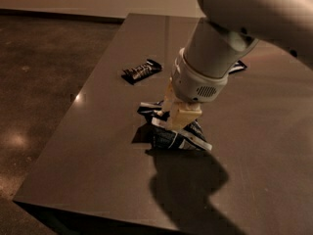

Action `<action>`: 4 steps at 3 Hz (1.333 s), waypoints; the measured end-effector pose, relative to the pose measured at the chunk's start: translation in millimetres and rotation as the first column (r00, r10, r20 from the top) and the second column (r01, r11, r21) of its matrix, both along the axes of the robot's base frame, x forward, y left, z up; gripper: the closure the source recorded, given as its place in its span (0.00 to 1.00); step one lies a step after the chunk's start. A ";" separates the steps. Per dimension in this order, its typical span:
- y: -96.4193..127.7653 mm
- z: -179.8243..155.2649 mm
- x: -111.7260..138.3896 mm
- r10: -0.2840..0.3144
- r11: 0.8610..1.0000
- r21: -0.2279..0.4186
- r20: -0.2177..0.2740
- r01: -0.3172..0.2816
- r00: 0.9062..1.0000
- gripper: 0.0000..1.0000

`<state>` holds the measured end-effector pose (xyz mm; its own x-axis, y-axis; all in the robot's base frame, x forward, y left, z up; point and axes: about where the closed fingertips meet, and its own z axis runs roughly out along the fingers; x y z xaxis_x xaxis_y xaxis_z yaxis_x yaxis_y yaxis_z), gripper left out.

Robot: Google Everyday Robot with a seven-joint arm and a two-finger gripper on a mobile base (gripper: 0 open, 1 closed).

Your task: Pick blue chip bag

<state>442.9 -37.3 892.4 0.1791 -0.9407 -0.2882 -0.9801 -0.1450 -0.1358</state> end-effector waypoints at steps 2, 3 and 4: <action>-19.9 54.2 29.0 -0.053 0.996 0.070 0.061 0.049 0.997 1.00; -31.6 81.0 42.2 -0.078 0.993 0.092 0.100 0.069 0.992 1.00; -48.0 123.3 52.3 -0.077 0.989 0.139 0.149 0.056 0.986 1.00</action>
Offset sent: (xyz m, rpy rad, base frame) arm 0.0521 -0.0379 0.0920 0.1102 -0.1068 -0.0895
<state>495.3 -85.3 1015.7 0.1696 -0.9066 -0.3865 -0.9529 -0.0507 -0.2991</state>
